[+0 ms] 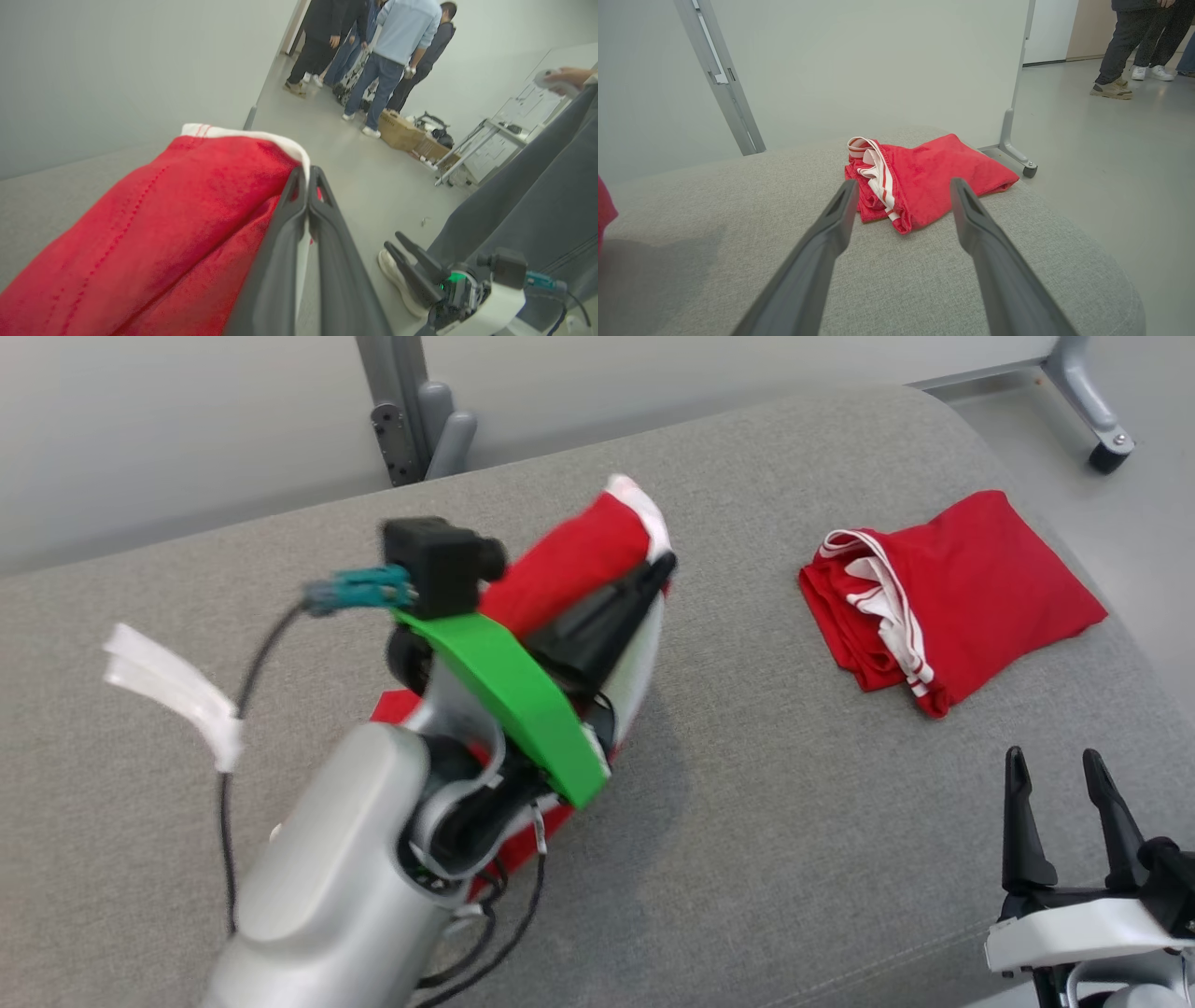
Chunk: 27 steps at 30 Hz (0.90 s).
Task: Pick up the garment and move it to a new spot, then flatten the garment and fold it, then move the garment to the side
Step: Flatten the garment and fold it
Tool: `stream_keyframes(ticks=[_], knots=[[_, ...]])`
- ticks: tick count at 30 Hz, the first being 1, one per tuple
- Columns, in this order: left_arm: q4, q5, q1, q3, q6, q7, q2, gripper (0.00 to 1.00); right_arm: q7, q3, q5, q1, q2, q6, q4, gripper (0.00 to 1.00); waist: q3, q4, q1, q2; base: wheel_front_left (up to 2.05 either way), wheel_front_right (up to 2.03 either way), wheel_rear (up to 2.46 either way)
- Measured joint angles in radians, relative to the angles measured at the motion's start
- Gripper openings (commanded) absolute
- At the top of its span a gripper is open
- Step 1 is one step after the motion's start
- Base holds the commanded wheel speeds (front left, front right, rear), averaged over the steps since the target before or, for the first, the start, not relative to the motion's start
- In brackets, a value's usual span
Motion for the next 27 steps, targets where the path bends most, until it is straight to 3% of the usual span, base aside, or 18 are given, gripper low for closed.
stream_keyframes(ticks=[5,12,13,16,17,27], knots=[[0.217,0.049,-0.003,-0.186,-0.003,-0.044,-0.078,0.00,0.000,0.022,0.015,-0.023,0.000,0.000,0.005,1.00,0.027,-0.048,0.0000,0.0000,0.00,0.00,0.00],[0.451,0.059,-0.016,-0.374,-0.003,-0.180,-0.109,0.00,0.000,0.025,0.033,-0.036,-0.001,0.000,0.008,1.00,0.066,-0.119,0.0000,0.0000,0.00,0.00,0.00],[0.476,0.058,-0.016,-0.394,-0.003,-0.203,-0.112,0.04,0.000,0.025,0.033,-0.035,0.000,0.000,0.009,1.00,0.072,-0.127,0.0000,0.0000,0.00,0.00,0.00],[0.524,0.044,-0.022,-0.449,-0.003,-0.266,-0.112,0.49,0.000,0.020,0.035,-0.035,-0.001,0.000,0.010,1.00,0.089,-0.142,0.0000,0.0000,0.00,0.00,0.00],[0.529,0.036,-0.025,-0.466,-0.003,-0.285,-0.112,1.00,0.000,0.019,0.035,-0.035,0.000,0.000,0.010,1.00,0.094,-0.145,0.0000,0.0000,0.00,0.00,0.00],[0.552,-0.040,-0.063,-0.531,-0.001,-0.410,-0.113,1.00,0.000,0.004,0.031,-0.032,0.000,0.000,0.010,1.00,0.093,-0.104,0.0000,0.0000,0.00,0.00,0.00]])
